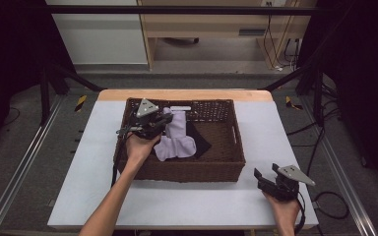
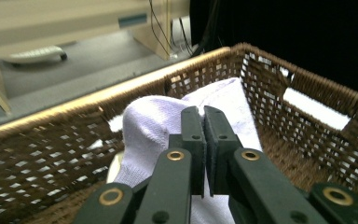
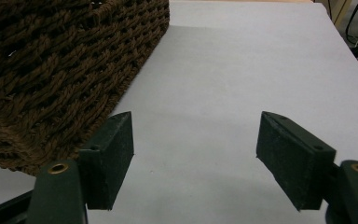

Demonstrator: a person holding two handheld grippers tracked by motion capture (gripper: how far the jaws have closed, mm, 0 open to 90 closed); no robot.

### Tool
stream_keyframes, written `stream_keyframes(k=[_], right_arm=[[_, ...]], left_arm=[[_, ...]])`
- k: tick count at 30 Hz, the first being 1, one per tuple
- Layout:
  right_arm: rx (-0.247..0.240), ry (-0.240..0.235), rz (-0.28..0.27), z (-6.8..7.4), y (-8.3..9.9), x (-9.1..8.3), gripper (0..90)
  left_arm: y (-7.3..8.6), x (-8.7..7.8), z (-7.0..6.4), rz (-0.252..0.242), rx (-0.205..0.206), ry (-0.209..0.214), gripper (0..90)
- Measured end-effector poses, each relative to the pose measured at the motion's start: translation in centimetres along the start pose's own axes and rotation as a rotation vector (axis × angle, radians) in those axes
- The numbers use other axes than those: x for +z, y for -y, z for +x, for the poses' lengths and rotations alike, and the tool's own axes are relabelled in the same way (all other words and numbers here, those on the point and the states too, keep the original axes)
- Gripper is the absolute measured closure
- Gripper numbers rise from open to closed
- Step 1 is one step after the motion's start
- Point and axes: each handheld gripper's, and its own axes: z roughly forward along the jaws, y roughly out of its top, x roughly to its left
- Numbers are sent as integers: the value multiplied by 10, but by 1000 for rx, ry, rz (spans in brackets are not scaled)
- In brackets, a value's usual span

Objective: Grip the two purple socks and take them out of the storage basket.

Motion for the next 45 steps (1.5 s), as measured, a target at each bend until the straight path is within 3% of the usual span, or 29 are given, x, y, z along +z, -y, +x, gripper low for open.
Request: stream_keyframes(k=[5, 26, 32, 45], right_arm=[[5, -1, 5, 0, 0, 0, 276], [5, 4, 12, -1, 0, 1, 277], [-1, 2, 8, 0, 0, 1, 277], [-2, 2, 7, 0, 0, 1, 276]], left_arm=[[-6, -19, 1, -54, -9, -5, 868], [-14, -100, -13, -151, 20, 34, 868], [-10, -121, -15, -169, 18, 47, 868], [11, -160, -29, -210, 31, 113, 868]])
